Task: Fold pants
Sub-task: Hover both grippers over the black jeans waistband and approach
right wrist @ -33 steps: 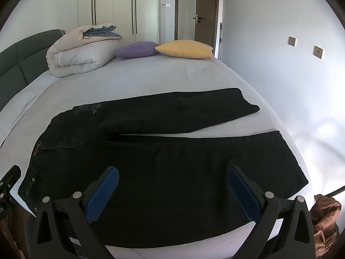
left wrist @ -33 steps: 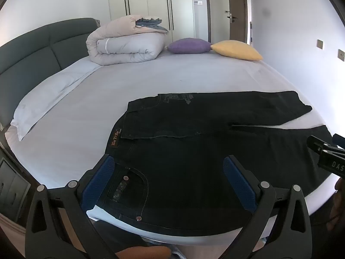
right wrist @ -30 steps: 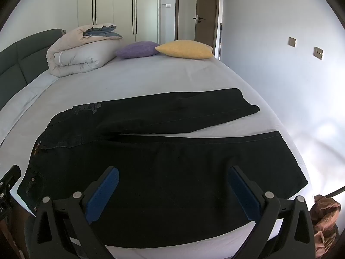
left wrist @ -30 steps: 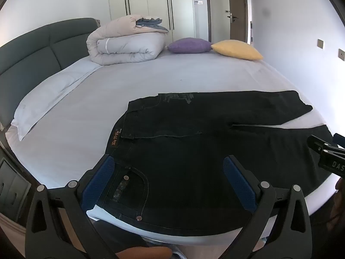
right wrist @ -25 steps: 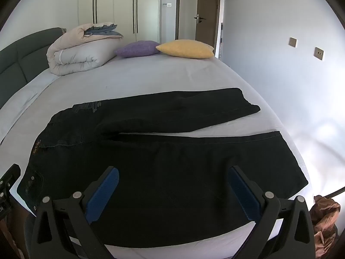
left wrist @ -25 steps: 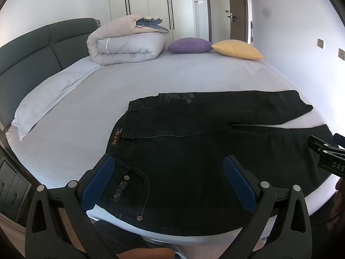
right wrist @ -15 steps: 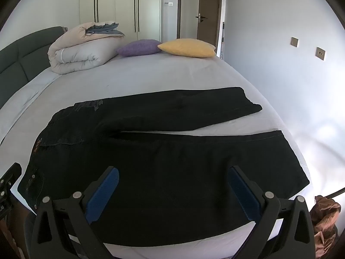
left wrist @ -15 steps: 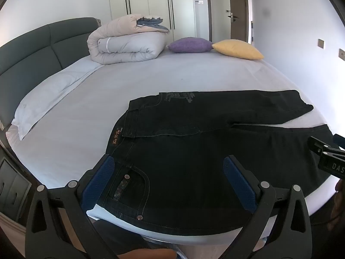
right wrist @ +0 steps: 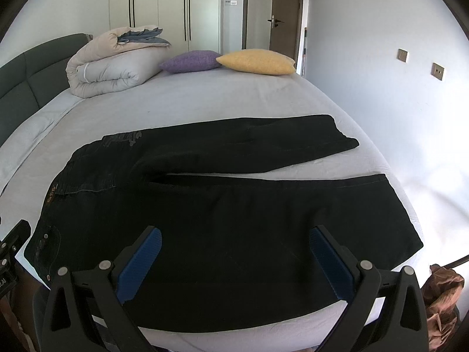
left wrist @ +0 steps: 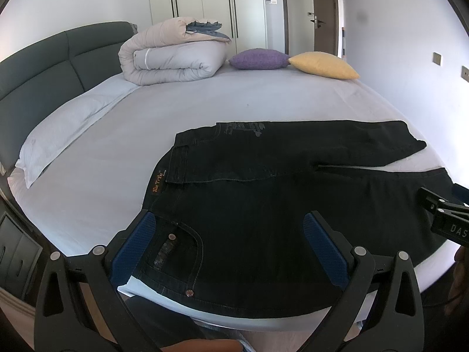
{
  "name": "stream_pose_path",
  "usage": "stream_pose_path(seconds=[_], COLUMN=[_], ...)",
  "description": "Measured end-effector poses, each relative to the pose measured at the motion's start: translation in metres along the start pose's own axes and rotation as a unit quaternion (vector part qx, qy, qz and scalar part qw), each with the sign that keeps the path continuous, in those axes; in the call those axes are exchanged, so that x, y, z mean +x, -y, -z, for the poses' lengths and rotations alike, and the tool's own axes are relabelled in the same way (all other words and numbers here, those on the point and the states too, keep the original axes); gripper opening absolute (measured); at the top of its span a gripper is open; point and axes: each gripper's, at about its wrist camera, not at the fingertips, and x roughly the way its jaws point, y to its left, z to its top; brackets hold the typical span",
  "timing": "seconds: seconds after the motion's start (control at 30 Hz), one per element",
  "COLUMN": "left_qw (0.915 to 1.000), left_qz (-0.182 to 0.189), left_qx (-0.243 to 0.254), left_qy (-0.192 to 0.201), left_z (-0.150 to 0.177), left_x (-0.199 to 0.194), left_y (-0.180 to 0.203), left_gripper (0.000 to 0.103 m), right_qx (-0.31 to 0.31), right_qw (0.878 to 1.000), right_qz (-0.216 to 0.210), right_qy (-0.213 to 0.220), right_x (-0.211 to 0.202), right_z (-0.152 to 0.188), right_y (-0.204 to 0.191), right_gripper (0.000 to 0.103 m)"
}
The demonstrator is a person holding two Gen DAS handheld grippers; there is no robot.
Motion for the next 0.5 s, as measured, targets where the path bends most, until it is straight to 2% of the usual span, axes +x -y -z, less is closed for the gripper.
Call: stream_pose_path(seconds=[0.5], left_qw=[1.0], left_qz=[0.001], left_qx=[0.0], left_qy=[-0.002], left_z=[0.0044], left_x=[0.0041], left_y=[-0.0006], left_gripper=[0.103], right_qx=[-0.003], right_qw=[1.0], right_qz=[-0.003], right_qy=[-0.004], right_x=[-0.0004], right_z=[0.002], right_y=[-0.0004], right_gripper=[0.103])
